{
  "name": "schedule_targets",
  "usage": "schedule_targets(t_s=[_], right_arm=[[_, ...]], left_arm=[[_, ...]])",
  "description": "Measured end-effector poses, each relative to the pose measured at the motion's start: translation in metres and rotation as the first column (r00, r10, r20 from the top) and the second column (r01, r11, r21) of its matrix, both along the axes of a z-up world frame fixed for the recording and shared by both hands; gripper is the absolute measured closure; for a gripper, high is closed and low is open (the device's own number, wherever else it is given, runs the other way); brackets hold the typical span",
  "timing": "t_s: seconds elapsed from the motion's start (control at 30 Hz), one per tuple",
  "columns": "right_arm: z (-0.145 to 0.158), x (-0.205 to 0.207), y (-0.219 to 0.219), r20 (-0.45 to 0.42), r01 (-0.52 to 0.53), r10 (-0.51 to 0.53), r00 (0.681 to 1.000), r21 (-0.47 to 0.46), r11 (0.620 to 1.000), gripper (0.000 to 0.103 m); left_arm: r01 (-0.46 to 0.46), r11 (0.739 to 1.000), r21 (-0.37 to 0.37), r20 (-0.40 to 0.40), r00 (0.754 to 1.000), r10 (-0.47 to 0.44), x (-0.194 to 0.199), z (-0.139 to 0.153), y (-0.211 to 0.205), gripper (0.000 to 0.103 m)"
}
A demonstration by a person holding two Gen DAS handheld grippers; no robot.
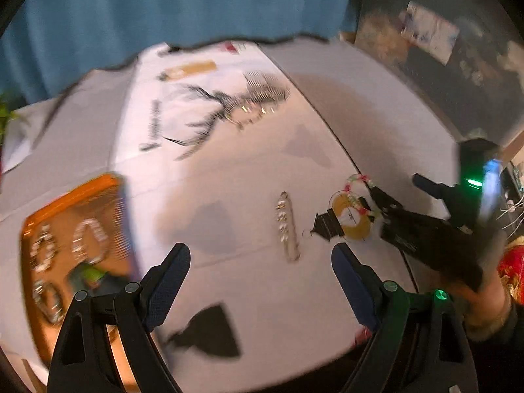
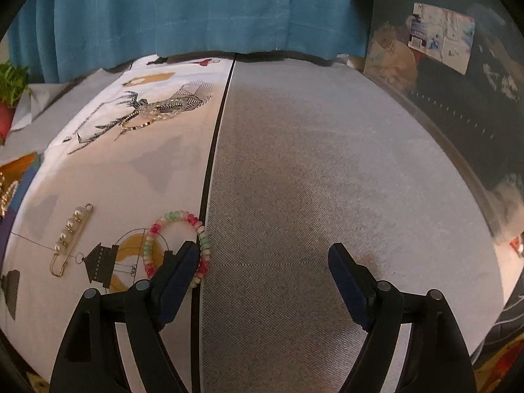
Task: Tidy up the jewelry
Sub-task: 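Grasp the pearl-and-gold brooch pin with the left tool while the right tool grasps the pastel bead bracelet, then carry the brooch pin in the left tool while the right tool carries the pastel bracelet to the tray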
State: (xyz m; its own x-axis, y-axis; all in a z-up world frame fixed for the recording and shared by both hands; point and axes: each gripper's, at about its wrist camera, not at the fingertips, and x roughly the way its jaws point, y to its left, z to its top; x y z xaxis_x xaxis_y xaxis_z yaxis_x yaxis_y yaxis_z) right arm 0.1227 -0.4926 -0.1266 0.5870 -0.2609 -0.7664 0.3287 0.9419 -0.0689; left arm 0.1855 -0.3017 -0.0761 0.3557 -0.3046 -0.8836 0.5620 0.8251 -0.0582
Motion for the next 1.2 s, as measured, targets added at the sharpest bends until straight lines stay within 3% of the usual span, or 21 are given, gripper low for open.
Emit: schedule_targets(t_s=[0.2, 0.3, 0.37, 0.4, 0.43, 0.47, 0.5, 0.53, 0.6, 0.67, 0.9, 1.2], right_arm=[[-0.004, -0.003, -0.003, 0.04, -0.004, 0.002, 0.999, 0.037, 0.999, 0.021], [-0.004, -0.001, 0.0, 0.042, -0.009, 0.007, 0.999, 0.037, 0.999, 0.021], [-0.003, 0.001, 0.005, 0.043, -0.036, 0.035, 0.998, 0.03, 0.999, 0.025], [-0.002, 0.001, 0.009, 0.049, -0.07, 0.069, 0.996, 0.029, 0.997, 0.036], [-0.001, 0.001, 0.015, 0.057, -0.104, 0.102, 0.993, 0.028, 0.994, 0.052], [0.0, 0.0, 0.02, 0.059, -0.132, 0.131, 0.99, 0.025, 0.991, 0.061], [0.001, 0.0, 0.025, 0.059, -0.155, 0.154, 0.986, 0.022, 0.988, 0.081], [0.002, 0.002, 0.032, 0.053, -0.183, 0.182, 0.982, 0.023, 0.983, 0.096], [0.003, 0.003, 0.036, 0.036, -0.172, 0.171, 0.985, 0.033, 0.985, 0.096], [0.009, -0.002, 0.03, 0.058, -0.137, 0.132, 0.99, 0.1, 0.986, 0.096], [0.051, -0.031, 0.035, 0.107, -0.093, 0.084, 0.991, 0.078, 0.993, 0.096], [0.098, -0.096, 0.107, 0.157, -0.21, 0.2, 0.967, 0.05, 0.977, 0.096]], left_arm=[[0.001, 0.999, 0.045, -0.121, 0.993, 0.005, 0.029, -0.049, -0.029, 0.022], [0.018, 0.997, 0.081, -0.058, 0.998, -0.013, 0.024, -0.051, -0.036, 0.028], [0.039, 0.995, 0.088, -0.042, 0.999, -0.035, 0.019, -0.049, -0.04, 0.042], [0.049, 0.995, 0.086, -0.041, 0.998, -0.046, 0.016, -0.047, -0.041, 0.056], [0.06, 0.995, 0.08, -0.045, 0.997, -0.056, 0.014, -0.046, -0.042, 0.08], [0.071, 0.995, 0.067, -0.062, 0.996, -0.067, 0.013, -0.044, -0.042, 0.09], [0.073, 0.996, 0.041, -0.096, 0.993, -0.069, 0.014, -0.044, -0.041, 0.094], [0.059, 0.998, 0.011, -0.133, 0.989, -0.057, 0.016, -0.045, -0.039, 0.094], [0.029, 0.999, -0.022, -0.16, 0.987, -0.032, 0.018, -0.042, -0.031, 0.094], [0.015, 0.999, -0.042, -0.124, 0.992, -0.02, 0.014, -0.031, -0.021, 0.094], [0.012, 0.991, -0.13, -0.054, 0.998, -0.019, -0.01, 0.019, 0.012, 0.094], [0.018, 0.979, -0.205, 0.052, 0.999, -0.007, -0.077, 0.083, 0.091, 0.094]])
